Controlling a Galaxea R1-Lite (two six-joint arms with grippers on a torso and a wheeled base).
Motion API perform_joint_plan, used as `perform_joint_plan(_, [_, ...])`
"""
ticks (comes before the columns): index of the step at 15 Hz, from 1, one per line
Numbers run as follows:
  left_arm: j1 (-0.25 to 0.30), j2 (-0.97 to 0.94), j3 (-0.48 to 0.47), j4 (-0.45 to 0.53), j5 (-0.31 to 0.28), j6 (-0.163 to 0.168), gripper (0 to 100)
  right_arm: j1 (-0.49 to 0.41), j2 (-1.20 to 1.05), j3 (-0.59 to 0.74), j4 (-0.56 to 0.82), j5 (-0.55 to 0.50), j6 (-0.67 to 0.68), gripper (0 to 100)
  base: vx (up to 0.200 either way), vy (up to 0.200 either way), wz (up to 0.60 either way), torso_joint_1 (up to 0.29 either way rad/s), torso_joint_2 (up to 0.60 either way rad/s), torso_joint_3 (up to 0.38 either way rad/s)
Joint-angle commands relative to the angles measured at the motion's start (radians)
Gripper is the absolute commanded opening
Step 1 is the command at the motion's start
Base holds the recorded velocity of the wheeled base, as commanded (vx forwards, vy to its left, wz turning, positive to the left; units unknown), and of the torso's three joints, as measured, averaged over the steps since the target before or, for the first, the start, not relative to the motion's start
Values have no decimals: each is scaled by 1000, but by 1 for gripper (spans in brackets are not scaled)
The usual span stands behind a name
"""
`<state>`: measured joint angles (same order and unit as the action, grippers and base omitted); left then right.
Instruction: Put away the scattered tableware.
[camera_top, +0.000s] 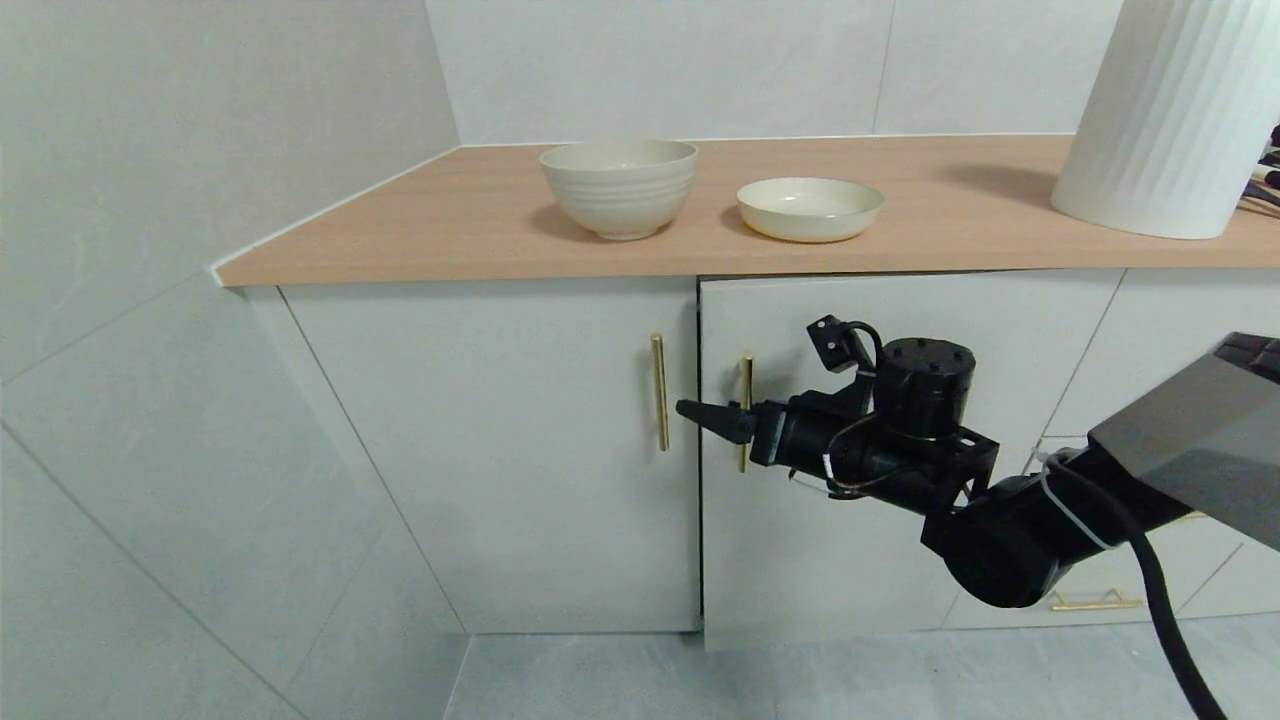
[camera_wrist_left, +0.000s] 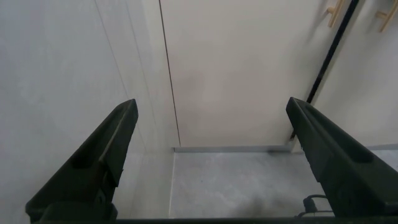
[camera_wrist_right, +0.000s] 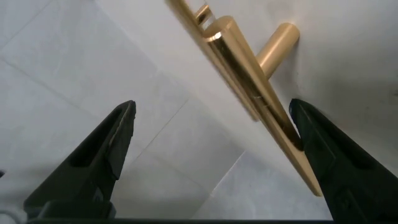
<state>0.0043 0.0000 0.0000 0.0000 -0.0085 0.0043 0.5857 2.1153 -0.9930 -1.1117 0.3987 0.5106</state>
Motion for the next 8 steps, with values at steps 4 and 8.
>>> perform_joint_plan(4, [0, 0, 0, 0, -1, 0, 100, 2, -178, 162, -4, 127, 0, 100, 0, 0, 0, 0, 0, 0])
perform_joint_plan(8, [0, 0, 0, 0, -1, -1, 100, 20, -279, 300, -4, 230, -4, 100, 0, 0, 0, 0, 0, 0])
